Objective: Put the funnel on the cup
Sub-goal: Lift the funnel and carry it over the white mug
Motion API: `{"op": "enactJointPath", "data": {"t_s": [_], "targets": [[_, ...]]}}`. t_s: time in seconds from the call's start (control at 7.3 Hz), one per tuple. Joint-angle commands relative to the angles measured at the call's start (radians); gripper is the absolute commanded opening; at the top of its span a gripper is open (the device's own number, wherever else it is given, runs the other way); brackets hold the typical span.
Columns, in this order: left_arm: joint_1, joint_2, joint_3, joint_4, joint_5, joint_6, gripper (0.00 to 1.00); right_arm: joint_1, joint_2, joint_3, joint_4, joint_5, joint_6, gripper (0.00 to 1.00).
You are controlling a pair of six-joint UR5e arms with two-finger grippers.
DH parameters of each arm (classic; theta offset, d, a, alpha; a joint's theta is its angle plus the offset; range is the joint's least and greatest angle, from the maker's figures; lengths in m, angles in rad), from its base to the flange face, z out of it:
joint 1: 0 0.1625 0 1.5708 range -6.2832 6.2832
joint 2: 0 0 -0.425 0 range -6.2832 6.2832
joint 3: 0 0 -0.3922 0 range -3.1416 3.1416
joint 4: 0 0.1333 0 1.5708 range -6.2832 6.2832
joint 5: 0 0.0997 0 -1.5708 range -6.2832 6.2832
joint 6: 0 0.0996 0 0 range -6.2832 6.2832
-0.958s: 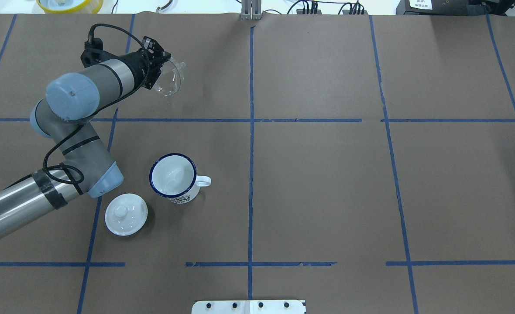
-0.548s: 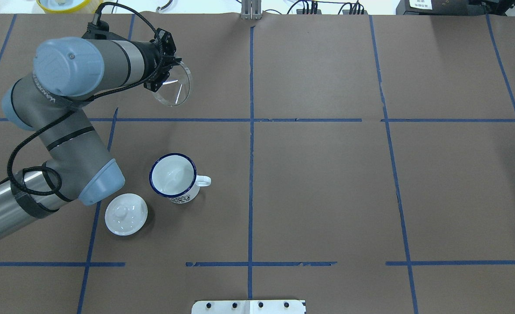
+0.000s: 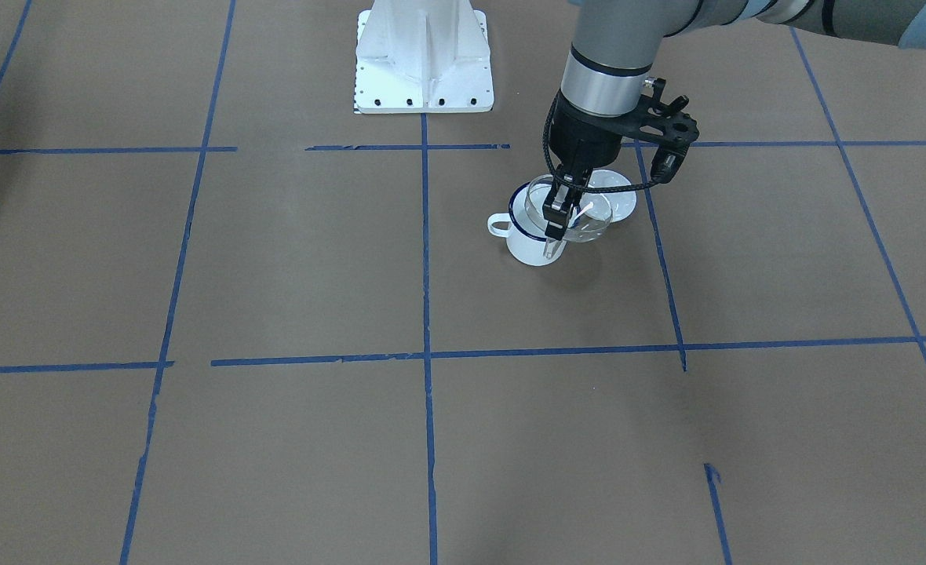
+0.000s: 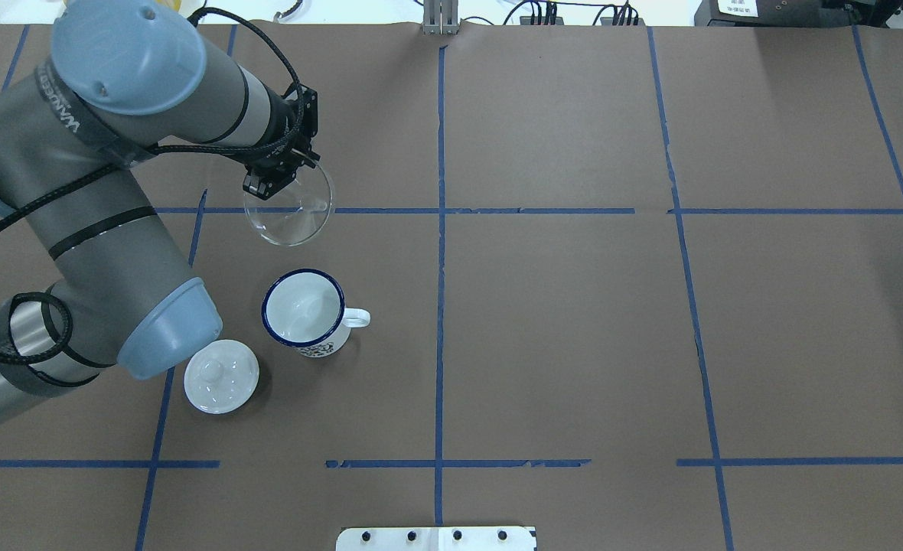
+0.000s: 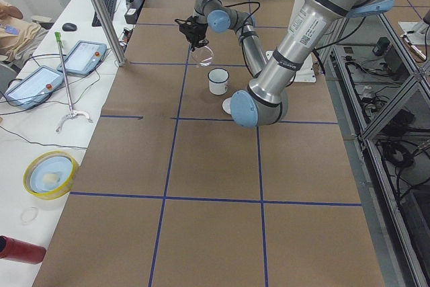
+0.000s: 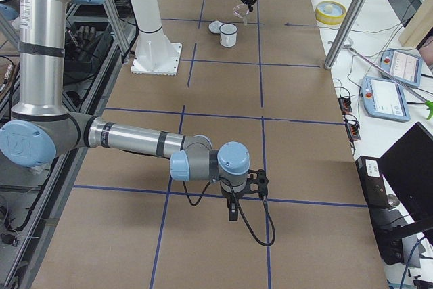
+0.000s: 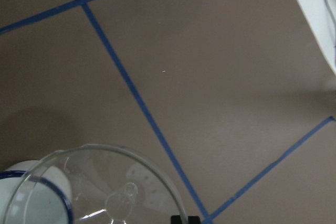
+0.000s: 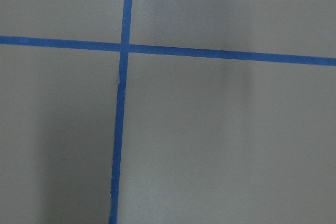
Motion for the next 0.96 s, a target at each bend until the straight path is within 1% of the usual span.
{"op": "enactJointPath", "data": {"t_s": [0.0,0.27,0.55,0.82], "targets": [[0.034,-0.008,0.006,0.091,-0.050,0.040,0.00,0.000,0.000,0.000,0.000,0.000,0.000,1.00],[0.060,-0.013,0.066,0.084,-0.051,0.081,0.00,0.000,0.000,0.001,0.000,-0.001,0.000,1.00],[0.122,-0.006,0.099,0.082,-0.050,0.081,0.00,0.000,0.000,0.000,0.000,0.000,0.000,1.00],[0.140,-0.002,0.115,0.065,-0.048,0.084,0.00,0.000,0.000,0.000,0.000,0.000,0.000,1.00]]}}
